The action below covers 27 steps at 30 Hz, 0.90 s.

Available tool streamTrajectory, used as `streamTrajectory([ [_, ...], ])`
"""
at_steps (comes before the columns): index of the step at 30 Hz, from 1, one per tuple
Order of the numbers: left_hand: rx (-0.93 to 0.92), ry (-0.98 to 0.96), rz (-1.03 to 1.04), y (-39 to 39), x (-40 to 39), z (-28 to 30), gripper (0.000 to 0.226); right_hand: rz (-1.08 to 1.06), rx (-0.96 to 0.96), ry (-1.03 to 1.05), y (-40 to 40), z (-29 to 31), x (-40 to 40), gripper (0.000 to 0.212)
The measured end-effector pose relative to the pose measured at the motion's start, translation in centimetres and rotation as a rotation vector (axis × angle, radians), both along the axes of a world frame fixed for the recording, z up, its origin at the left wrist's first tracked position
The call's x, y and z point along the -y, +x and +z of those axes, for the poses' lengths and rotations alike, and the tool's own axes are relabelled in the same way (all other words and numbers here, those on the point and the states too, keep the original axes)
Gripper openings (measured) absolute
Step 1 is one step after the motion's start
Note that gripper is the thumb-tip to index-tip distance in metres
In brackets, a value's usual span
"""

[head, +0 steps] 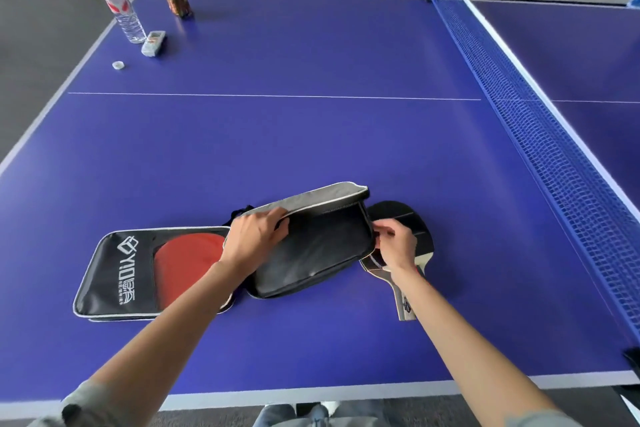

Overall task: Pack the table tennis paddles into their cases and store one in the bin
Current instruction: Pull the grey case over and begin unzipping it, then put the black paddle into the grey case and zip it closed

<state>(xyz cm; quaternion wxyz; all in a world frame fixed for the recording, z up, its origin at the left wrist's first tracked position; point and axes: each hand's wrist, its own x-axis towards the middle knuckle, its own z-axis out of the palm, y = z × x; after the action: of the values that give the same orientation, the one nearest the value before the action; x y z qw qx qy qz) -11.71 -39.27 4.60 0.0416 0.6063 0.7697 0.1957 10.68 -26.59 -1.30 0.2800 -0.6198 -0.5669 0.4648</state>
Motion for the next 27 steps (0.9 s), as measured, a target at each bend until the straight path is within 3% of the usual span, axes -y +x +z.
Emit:
streamTrajectory([
  [4, 0.07, -0.02, 0.077, -0.5, -0.7, 2.1, 0.018, 0.135, 0.0, -0.119, -0.3, 1.6, -2.4, 0.028],
  [8, 0.146, -0.035, 0.161, -0.3, -1.3, 3.3, 0.018, 0.265, 0.108, 0.051, -0.5, 1.4, -2.8, 0.03],
  [13, 0.275, -0.127, 0.288, -2.5, 1.2, 2.5, 0.02, 0.342, 0.06, -0.005, -1.3, 0.6, -3.2, 0.027],
  [16, 0.35, -0.077, 0.37, -2.9, 4.1, 1.0, 0.017, 0.384, 0.08, 0.053, -2.1, -0.1, -3.3, 0.026],
  [22, 0.264, 0.04, 0.45, -3.4, 6.9, -0.5, 0.014, 0.498, 0.181, 0.163, -4.0, -1.2, -4.1, 0.026],
  [27, 0.161, -0.058, 0.627, -4.7, 10.2, -3.9, 0.023, 0.557, 0.285, 0.283, -6.2, -2.5, -4.5, 0.029],
])
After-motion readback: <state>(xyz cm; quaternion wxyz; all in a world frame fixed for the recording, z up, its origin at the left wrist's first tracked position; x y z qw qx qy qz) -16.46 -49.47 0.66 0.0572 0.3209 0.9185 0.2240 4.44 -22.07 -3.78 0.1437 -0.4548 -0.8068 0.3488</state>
